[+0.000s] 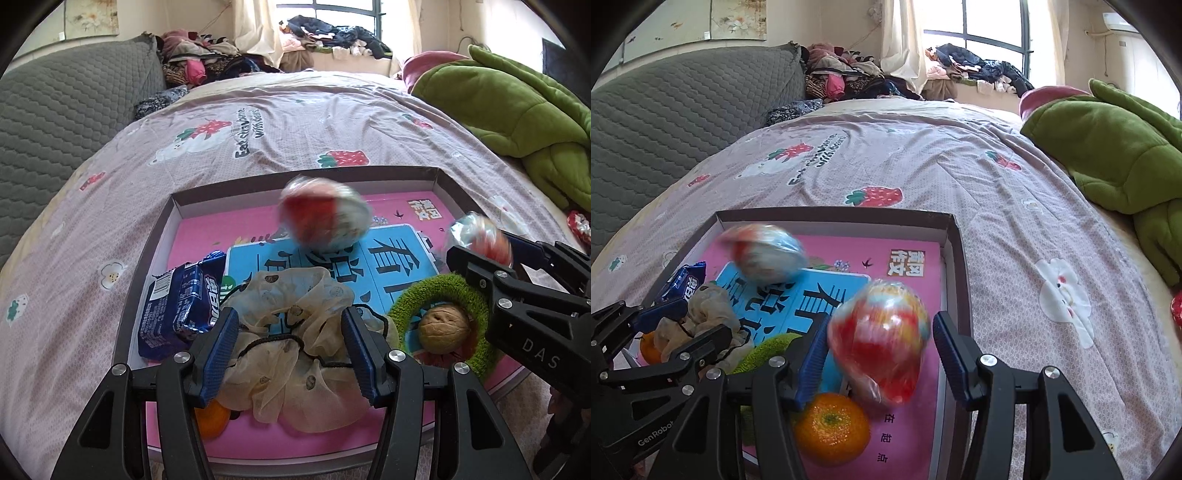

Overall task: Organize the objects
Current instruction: 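Open the left gripper to drop the blue egg while the right lowers the red egg, then open the right gripper on the red egg and pull both grippers back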

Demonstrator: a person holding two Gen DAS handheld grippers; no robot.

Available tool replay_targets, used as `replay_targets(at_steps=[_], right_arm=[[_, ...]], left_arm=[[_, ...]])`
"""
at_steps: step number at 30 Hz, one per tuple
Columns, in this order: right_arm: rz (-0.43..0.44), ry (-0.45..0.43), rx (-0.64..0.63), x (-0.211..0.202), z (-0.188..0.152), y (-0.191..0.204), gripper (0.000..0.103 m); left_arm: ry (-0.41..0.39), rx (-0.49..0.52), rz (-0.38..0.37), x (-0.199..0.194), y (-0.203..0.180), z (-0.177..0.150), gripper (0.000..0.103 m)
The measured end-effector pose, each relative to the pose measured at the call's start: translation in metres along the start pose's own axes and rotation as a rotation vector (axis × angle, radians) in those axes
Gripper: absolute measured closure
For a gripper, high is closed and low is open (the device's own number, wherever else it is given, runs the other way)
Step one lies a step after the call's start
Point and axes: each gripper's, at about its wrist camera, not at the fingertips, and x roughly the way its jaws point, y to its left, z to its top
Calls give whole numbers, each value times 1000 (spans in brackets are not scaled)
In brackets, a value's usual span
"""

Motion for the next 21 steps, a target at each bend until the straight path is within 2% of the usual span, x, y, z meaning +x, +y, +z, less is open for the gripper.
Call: replay_targets(at_steps=[9,14,21], right_arm=[[3,6,-3,-5,1,2,44],[-5,-11,-21,-13,3,6,43],[-5,-44,-41,-31,5,13,42]], left_arm=[[4,-4,-3,-9,1,-3,43],[-3,-8,2,-20,1,-4,36],[-25,-21,20,-36,7,-2,35]])
